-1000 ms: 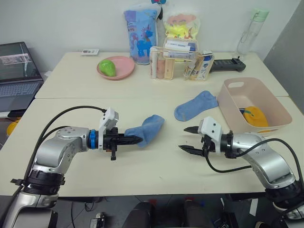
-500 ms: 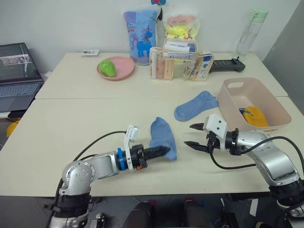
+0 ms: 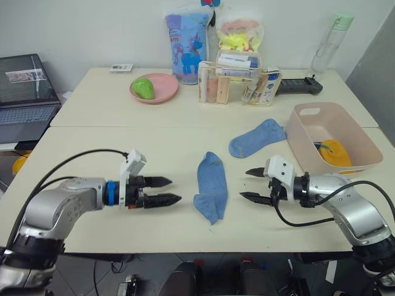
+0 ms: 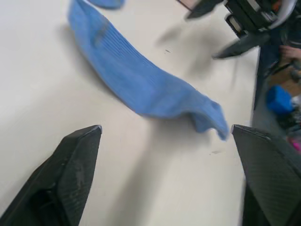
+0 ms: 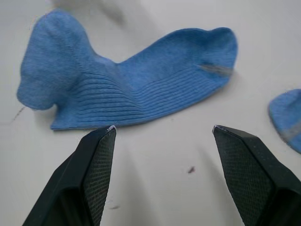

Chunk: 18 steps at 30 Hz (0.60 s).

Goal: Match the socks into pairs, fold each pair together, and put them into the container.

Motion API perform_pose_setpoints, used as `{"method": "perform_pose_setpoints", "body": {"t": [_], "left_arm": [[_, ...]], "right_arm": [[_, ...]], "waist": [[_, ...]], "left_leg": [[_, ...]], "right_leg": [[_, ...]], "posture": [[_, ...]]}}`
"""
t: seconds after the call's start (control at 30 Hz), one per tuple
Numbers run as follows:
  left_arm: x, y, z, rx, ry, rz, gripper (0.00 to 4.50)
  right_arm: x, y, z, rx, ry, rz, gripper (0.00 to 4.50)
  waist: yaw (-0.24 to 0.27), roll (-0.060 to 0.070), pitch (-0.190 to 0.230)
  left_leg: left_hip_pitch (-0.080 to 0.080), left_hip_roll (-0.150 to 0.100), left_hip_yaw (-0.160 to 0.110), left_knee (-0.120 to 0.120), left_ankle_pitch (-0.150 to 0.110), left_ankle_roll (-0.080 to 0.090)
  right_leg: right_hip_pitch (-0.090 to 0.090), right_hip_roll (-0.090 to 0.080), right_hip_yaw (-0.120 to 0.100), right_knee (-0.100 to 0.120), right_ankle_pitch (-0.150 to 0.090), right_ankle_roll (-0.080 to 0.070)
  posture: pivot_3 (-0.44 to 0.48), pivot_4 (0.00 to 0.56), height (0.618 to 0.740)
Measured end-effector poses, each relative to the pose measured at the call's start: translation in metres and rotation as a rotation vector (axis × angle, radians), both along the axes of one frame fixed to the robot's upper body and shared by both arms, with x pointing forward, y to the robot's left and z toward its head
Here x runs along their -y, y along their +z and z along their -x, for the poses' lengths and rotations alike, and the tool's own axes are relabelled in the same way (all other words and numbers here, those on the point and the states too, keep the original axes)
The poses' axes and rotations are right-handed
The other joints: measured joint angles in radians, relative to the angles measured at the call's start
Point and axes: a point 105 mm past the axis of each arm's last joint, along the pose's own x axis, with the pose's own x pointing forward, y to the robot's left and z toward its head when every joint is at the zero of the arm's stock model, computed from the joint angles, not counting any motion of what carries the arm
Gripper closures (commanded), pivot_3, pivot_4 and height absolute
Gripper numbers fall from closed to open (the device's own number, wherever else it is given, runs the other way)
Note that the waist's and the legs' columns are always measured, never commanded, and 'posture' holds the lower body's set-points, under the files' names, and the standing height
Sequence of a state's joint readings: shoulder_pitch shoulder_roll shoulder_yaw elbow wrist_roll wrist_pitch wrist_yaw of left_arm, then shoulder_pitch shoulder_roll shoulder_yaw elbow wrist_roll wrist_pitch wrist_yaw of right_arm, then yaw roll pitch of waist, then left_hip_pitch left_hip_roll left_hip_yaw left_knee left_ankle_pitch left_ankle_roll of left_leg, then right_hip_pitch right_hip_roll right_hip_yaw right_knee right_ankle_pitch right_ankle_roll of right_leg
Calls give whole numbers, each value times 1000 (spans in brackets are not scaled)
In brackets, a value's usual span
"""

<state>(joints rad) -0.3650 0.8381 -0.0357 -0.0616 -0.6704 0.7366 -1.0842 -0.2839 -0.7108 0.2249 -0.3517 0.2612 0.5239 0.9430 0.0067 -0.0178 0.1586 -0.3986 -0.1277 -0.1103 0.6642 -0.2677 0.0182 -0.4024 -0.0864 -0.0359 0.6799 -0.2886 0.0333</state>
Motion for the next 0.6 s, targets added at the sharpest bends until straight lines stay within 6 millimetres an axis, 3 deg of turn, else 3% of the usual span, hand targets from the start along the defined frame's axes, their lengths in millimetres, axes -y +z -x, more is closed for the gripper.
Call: {"method": "perform_pose_setpoints", "body": {"t": [0.17,0.3,0.4,0.5,0.6], "left_arm": [[39,13,-45,207,-33,14,14],[66,-4,-67,260,-36,-31,14],[69,-20,-78,285,-16,-96,14],[63,-31,-91,310,33,-157,612],[60,-38,-95,318,41,-194,1600]], "right_arm": [[-27,-13,20,-69,174,-1,976],[-42,-12,21,-52,269,8,976],[-44,-17,19,-58,288,24,976],[-53,-23,20,-52,330,38,976],[-62,-34,18,-55,361,55,1153]], "waist": [[0,-1,0],[-11,-1,0],[-13,-1,0],[-13,-2,0],[-12,-2,0]], "left_leg": [[-1,0,0,2,0,0],[-1,0,0,1,0,0],[-1,0,0,1,0,0],[-1,0,0,2,0,0],[-1,0,0,2,0,0]], "right_leg": [[0,0,0,0,0,1],[-1,0,0,1,0,1],[-1,0,0,1,0,1],[-2,0,0,2,1,1],[-2,0,-1,2,1,1]], "posture": [[0,150,740],[0,150,740],[0,150,740],[0,150,740],[0,150,740]]}}
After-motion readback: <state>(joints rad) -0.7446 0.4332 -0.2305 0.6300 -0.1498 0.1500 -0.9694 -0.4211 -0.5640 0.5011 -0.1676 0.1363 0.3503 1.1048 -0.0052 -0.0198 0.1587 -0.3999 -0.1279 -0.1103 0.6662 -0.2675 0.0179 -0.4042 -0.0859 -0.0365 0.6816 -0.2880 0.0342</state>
